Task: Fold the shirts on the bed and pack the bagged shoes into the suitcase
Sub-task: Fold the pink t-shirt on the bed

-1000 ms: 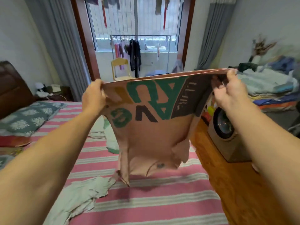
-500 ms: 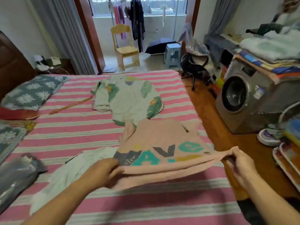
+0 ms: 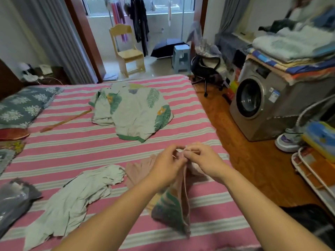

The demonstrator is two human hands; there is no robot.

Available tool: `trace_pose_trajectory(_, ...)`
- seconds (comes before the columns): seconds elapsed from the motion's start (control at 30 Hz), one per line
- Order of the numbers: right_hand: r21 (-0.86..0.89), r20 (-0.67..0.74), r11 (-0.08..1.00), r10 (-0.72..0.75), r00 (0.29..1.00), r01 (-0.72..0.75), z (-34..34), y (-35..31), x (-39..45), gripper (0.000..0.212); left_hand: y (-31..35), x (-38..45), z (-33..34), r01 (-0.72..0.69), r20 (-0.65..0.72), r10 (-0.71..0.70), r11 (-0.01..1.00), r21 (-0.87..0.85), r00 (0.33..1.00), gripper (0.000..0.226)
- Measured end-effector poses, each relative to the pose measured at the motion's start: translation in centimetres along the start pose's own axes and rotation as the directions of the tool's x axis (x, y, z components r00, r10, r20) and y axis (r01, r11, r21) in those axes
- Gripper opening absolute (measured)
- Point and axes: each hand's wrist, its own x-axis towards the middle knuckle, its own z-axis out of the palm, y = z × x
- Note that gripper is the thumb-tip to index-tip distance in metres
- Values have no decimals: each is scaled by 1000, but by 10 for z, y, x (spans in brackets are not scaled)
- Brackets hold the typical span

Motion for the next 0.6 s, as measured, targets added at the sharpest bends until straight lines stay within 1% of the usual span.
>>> trace_pose_trajectory(0.03, 176, -39, 984, 7, 999, 0, -2, -7, 1, 13, 8, 5, -6, 43, -35, -45, 997, -64, 998, 24)
trace_pose_trajectory(0.07, 307, -56, 952, 23, 998, -5, -4, -11, 1, 4, 15, 8, -12, 73, -37, -80, 986, -149, 996, 15)
trace_pose_trajectory(0.1, 395, -76, 919, 30, 997, 3, -4, -16, -1, 7, 22, 9, -18, 88, -27, -98, 966, -241, 995, 8)
trace_pose_trajectory(0.13, 454, -99, 891, 38, 994, 11, -3, -18, -3, 16, 29, 8, -21, 98, -20, -111, 940, -328, 994, 4)
trace_pose_trajectory(0.2, 522, -121, 853, 48, 992, 23, 3, -21, -12, 33, 39, 5, -25, 110, -43, -145, 885, -453, 989, 3)
trace_pose_trajectory(0.27, 521, -104, 853, 32, 994, 27, 12, -20, -24, 39, 46, -1, -27, 118, -76, -183, 846, -521, 980, 10)
trace_pose_trajectory(0.37, 424, -122, 905, 13, 992, 40, 26, -20, -36, 28, 52, -13, -27, 136, -64, -213, 798, -587, 975, 18)
trace_pose_trajectory(0.5, 359, -200, 930, -6, 980, 79, 34, -27, -44, 20, 51, -28, -28, 161, -14, -237, 701, -695, 971, 8)
trace_pose_trajectory(0.6, 384, -200, 919, -15, 980, 93, 37, -34, -48, 18, 50, -34, -31, 194, 74, -218, 607, -771, 973, 7)
